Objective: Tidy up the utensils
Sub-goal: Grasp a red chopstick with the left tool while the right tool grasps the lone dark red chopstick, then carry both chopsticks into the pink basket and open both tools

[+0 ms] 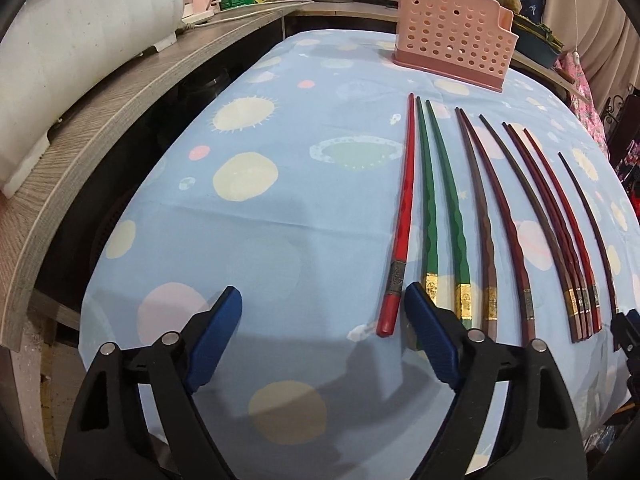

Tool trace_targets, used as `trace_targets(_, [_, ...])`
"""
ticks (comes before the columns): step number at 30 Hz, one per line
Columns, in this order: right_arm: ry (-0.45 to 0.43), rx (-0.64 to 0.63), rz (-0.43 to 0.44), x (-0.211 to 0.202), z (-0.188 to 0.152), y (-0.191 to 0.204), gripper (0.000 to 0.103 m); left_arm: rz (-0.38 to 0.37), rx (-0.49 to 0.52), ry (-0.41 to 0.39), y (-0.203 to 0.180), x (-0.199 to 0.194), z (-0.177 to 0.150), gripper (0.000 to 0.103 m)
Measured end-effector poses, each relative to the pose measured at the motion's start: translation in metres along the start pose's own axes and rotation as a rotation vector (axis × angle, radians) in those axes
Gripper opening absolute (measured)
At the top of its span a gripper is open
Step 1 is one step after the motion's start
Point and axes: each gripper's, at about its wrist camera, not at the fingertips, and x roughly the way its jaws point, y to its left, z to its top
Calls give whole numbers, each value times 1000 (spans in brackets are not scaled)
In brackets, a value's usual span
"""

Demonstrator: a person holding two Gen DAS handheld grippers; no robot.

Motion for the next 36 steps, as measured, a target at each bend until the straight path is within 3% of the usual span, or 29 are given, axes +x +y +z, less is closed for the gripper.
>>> trace_targets(4, [-5, -17, -3, 2, 0, 2, 37, -11, -1, -4, 0, 0, 2, 73])
trace_targets(10, [-8, -13, -6, 3, 0, -1, 22, -31, 19, -8, -5, -3, 2, 56])
trace_targets(15, [-2, -12, 10, 3, 1, -2, 8, -62, 15, -1, -3, -6, 3, 25])
trace_targets(17, [1, -14, 18, 3, 1, -3, 8, -83, 6, 8, -1, -6, 4, 13])
trace_targets(26, [-39, -8, 71, -25, 25, -12, 7, -153, -43, 32, 13, -25, 16, 7])
trace_targets(30, [-107, 2, 88, -47, 60, -22, 7, -178, -56, 6, 17, -48, 39, 7])
trace_targets(36, [-237, 10, 97, -71, 128, -36, 7, -165, -40, -96, 16, -84, 97, 7])
